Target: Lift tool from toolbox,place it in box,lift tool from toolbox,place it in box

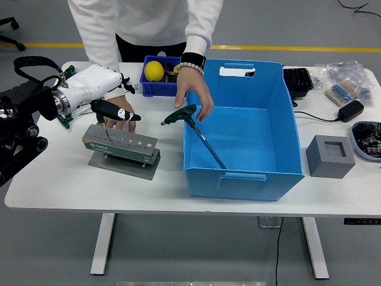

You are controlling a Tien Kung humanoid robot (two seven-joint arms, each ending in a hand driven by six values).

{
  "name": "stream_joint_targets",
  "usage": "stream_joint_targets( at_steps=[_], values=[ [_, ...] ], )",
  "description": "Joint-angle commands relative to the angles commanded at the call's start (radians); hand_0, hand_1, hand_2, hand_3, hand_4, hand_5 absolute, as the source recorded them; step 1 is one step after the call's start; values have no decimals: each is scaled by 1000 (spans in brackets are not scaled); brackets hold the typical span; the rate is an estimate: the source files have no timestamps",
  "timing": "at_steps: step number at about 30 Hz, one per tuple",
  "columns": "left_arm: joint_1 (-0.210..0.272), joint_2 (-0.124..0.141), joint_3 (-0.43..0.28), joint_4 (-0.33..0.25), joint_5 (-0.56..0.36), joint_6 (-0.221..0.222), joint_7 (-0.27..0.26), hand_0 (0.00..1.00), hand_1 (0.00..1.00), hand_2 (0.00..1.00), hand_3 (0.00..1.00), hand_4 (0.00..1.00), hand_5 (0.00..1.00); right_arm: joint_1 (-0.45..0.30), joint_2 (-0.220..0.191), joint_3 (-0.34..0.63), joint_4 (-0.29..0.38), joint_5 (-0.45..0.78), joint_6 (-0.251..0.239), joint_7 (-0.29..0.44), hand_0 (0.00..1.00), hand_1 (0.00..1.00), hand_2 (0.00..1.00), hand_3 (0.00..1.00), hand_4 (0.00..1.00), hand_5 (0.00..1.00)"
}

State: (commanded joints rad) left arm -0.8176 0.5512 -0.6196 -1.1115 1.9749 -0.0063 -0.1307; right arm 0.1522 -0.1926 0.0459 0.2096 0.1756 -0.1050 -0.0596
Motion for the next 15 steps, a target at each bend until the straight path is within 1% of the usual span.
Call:
stream_joint_targets(
  at_steps=[3,4,5,10,11,15],
  values=[
    [-16,5,41,20,11,-14,-2,658,640,673,619,949,875,1,0,-2,0,2,0,0,769,756,796,657,881,769],
    [-19,6,51,25,15,-19,-2,673,639,661,609,945,908,1,-1,-1,1,0,0,0,769,756,796,657,880,768],
    [-21,7,57,29,17,-23,0,673,639,661,609,945,908,1,-1,-1,1,0,0,0,769,756,796,657,880,768],
    [-33,10,100,50,33,-49,19,673,639,661,609,945,908,2,-1,-2,1,1,0,0,769,756,796,657,880,768],
    [-35,10,108,54,37,-53,24,684,626,624,598,950,911,2,-1,-2,1,1,0,0,769,755,796,657,880,766],
    [-42,8,130,65,60,-72,47,684,626,624,598,950,911,2,-1,-4,1,1,0,0,769,755,796,657,880,766]
  ],
)
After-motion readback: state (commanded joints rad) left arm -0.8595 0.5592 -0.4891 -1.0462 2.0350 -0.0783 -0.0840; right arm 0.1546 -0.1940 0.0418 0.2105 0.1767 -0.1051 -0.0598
